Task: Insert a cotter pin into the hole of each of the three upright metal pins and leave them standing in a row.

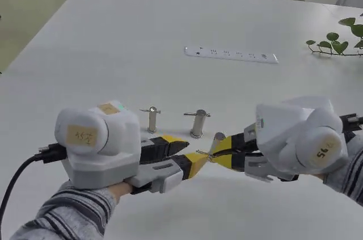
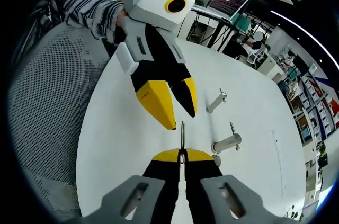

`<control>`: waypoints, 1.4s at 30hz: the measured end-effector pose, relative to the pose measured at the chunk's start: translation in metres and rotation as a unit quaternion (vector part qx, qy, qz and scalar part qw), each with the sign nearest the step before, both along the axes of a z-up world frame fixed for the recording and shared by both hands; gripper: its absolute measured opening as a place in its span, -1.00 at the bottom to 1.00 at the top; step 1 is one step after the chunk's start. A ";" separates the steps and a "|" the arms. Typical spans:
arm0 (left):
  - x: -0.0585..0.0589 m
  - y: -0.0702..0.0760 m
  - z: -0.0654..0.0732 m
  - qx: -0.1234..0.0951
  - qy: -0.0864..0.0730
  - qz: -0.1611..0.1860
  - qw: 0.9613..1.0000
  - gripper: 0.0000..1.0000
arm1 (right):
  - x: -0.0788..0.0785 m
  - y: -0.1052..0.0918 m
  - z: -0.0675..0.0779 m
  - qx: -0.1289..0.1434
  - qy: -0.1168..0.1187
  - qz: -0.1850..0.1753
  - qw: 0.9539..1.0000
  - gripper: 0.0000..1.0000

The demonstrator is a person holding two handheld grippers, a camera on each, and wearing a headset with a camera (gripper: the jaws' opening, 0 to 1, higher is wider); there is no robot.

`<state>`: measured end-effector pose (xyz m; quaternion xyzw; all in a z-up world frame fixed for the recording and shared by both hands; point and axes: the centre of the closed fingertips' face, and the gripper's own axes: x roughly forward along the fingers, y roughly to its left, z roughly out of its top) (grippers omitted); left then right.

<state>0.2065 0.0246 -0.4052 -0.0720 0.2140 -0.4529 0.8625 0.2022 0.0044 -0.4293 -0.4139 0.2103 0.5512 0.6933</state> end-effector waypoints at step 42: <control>-0.012 -0.012 -0.004 -0.034 0.039 -0.022 0.998 -1.00 | -0.008 0.006 0.009 0.008 -0.023 0.019 1.000 -1.00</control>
